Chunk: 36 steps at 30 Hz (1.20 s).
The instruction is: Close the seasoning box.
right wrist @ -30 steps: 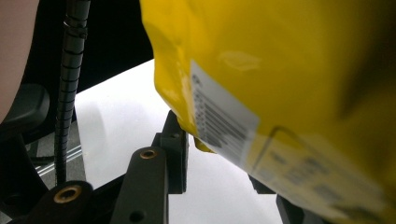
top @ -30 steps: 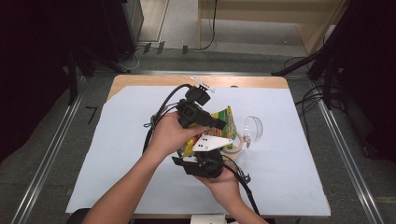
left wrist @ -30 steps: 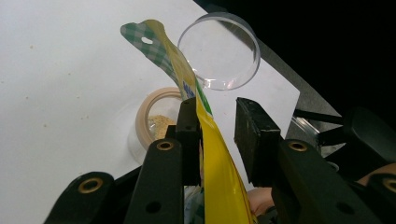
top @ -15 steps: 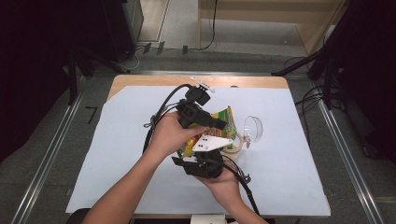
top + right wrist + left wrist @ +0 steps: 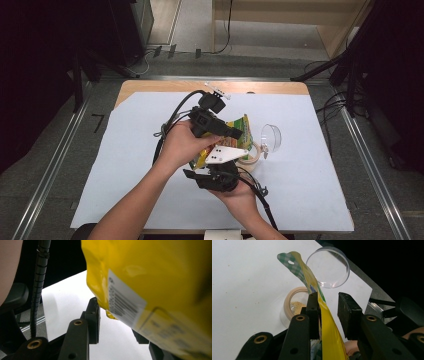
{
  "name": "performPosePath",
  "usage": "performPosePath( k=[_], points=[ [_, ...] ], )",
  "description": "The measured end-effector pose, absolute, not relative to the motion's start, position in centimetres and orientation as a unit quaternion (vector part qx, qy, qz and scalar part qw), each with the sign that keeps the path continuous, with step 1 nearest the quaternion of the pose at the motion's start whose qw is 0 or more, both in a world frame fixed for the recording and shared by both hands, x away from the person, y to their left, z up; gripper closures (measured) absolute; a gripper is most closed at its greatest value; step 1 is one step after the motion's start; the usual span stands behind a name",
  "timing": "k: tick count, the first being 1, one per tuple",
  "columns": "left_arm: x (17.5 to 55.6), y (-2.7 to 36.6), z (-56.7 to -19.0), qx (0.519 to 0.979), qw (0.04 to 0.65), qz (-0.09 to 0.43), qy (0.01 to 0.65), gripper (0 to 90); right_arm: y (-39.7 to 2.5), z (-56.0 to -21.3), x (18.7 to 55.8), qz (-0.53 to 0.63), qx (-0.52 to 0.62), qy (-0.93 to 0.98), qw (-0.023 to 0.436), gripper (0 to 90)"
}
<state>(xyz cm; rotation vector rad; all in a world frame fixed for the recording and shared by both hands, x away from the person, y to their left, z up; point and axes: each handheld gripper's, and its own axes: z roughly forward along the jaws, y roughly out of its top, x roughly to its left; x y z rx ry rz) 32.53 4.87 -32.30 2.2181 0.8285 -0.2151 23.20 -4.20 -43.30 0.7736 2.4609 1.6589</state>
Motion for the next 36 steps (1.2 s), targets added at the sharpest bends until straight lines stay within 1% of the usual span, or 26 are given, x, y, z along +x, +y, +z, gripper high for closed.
performPosePath(
  k=[4, 11, 23, 28, 31, 36],
  points=[
    [32.44, 4.8, -32.26, 0.866, 0.374, -0.083, 0.322, 71.9, -4.2, -43.3, 23.14, 0.538, 0.255, 0.803, 0.038, 66.5],
    [32.33, 4.7, -32.2, 0.866, 0.374, -0.08, 0.322, 71.8, -4.27, -43.3, 23.16, 0.537, 0.257, 0.802, 0.041, 67.5],
    [32.17, 4.63, -32.08, 0.866, 0.377, -0.073, 0.321, 73.1, -4.26, -43.33, 23.26, 0.54, 0.262, 0.799, 0.037, 67.3],
    [32.03, 4.46, -32.09, 0.867, 0.375, -0.07, 0.32, 73.3, -4.27, -43.56, 23.28, 0.544, 0.262, 0.796, 0.046, 67.2],
    [31.96, 4.39, -32.02, 0.87, 0.371, -0.065, 0.319, 73.3, -4.32, -43.61, 23.32, 0.543, 0.264, 0.796, 0.045, 67.5],
    [32.56, 4.6, -32.26, 0.864, 0.378, -0.073, 0.325, 73.4, -4.32, -43.4, 23.43, 0.541, 0.267, 0.796, 0.035, 67.5]
  ],
)
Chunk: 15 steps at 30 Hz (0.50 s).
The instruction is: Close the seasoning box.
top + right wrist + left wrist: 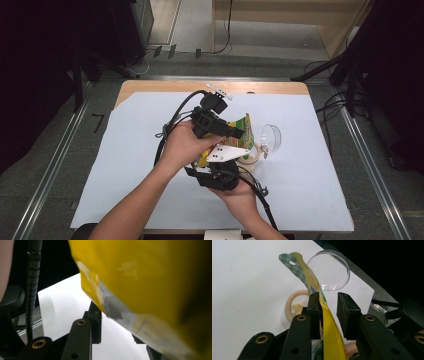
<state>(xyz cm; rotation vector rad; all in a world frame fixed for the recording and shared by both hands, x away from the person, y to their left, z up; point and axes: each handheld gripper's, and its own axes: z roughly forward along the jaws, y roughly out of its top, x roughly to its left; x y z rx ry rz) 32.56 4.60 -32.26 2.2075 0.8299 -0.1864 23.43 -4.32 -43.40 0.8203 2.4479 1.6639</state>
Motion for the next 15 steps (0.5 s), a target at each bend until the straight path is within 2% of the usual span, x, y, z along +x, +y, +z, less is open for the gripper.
performPosePath(
  k=[15],
  points=[
    [33.2, 4.92, -32.3, 0.859, 0.383, -0.081, 0.331, 73.0, -4.18, -42.8, 23.6, 0.534, 0.271, 0.8, 0.029, 68.4]
  ],
)
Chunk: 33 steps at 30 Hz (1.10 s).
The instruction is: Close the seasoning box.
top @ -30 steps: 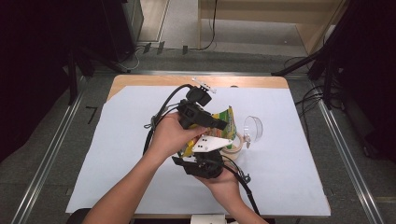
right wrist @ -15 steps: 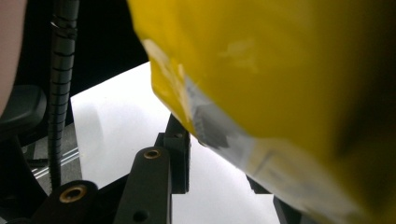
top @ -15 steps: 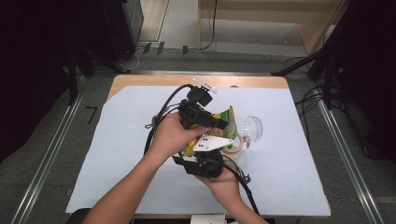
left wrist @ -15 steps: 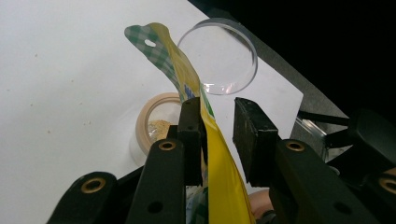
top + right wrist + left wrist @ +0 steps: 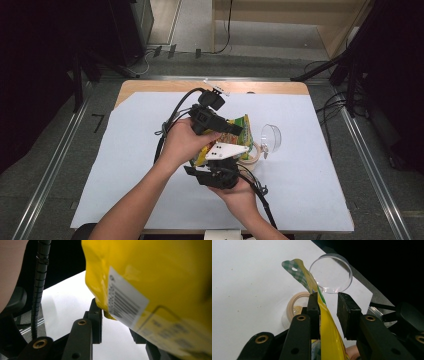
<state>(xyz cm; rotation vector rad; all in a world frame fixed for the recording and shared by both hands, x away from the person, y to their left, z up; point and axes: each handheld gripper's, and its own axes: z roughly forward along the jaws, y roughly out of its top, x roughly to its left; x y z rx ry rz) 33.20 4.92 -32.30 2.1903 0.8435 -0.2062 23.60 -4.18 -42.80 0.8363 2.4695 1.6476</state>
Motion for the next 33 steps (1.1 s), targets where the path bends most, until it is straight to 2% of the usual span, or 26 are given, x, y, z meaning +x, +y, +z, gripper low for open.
performPosePath(
  k=[33],
  points=[
    [33.01, 4.83, -32.28, 0.86, 0.382, -0.081, 0.328, 72.9, -4.22, -42.89, 23.49, 0.532, 0.271, 0.801, 0.033, 68.7]
  ],
)
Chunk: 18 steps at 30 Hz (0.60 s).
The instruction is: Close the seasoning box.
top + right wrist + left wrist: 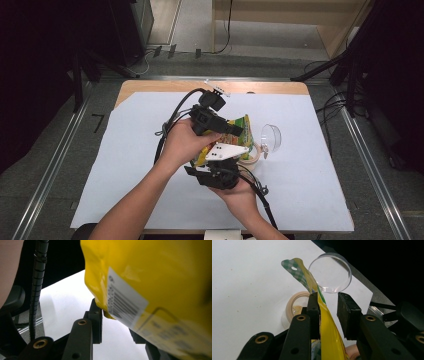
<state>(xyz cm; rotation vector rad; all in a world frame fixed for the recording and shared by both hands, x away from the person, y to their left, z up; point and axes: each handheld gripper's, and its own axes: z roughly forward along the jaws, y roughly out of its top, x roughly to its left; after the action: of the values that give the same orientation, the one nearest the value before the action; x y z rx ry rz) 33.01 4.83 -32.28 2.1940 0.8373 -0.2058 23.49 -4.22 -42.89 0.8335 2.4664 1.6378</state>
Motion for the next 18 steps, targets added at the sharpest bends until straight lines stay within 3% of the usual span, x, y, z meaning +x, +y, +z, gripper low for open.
performPosePath(
  k=[18],
  points=[
    [32.72, 4.72, -32.14, 0.862, 0.381, -0.074, 0.327, 72.4, -4.23, -42.92, 23.44, 0.535, 0.267, 0.801, 0.035, 68.9]
  ],
)
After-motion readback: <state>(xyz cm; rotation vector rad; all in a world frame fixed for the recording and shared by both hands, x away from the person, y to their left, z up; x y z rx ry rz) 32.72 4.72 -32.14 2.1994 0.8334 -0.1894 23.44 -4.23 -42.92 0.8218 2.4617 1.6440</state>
